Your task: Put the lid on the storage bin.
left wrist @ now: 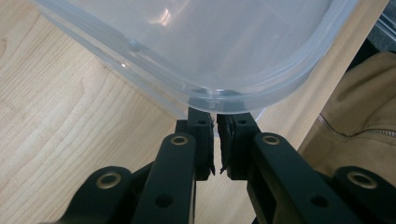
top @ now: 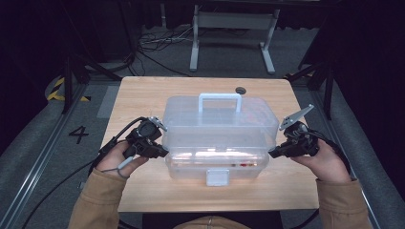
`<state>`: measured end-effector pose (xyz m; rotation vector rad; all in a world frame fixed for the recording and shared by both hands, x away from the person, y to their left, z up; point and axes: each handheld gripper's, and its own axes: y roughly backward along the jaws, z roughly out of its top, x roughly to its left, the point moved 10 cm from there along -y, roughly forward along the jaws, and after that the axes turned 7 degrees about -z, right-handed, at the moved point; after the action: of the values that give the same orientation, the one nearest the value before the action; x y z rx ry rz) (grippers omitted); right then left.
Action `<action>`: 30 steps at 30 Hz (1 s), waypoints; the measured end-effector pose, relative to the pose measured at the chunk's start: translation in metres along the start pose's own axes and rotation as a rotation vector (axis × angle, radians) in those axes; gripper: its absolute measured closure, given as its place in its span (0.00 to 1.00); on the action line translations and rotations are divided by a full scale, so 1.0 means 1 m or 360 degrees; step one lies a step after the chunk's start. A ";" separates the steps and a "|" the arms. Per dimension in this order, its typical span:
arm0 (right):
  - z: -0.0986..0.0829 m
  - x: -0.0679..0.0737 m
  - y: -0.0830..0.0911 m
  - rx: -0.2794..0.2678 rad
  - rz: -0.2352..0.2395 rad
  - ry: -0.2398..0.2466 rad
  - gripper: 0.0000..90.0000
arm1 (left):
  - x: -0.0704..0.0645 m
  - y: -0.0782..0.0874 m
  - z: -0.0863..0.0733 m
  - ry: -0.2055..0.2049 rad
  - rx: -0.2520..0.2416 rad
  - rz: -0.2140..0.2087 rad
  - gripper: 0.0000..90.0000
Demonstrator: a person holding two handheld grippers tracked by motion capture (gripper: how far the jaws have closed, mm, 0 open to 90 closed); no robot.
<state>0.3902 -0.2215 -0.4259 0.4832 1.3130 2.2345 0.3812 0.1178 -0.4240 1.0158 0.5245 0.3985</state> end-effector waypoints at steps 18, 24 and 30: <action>-0.007 0.001 -0.006 0.0092 0.0026 0.0017 0.99 | -0.001 -0.007 -0.008 -0.0012 0.0109 -0.0020 0.93; -0.009 0.000 -0.008 0.0110 0.0039 0.0016 0.99 | -0.001 -0.009 -0.009 -0.0006 0.0129 -0.0022 0.93; -0.011 0.000 -0.011 0.0140 0.0048 0.0022 0.99 | 0.000 -0.012 -0.012 0.0001 0.0162 -0.0022 0.92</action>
<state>0.3867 -0.2246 -0.4412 0.5235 1.4250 2.2153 0.3750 0.1197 -0.4397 1.1097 0.5566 0.3627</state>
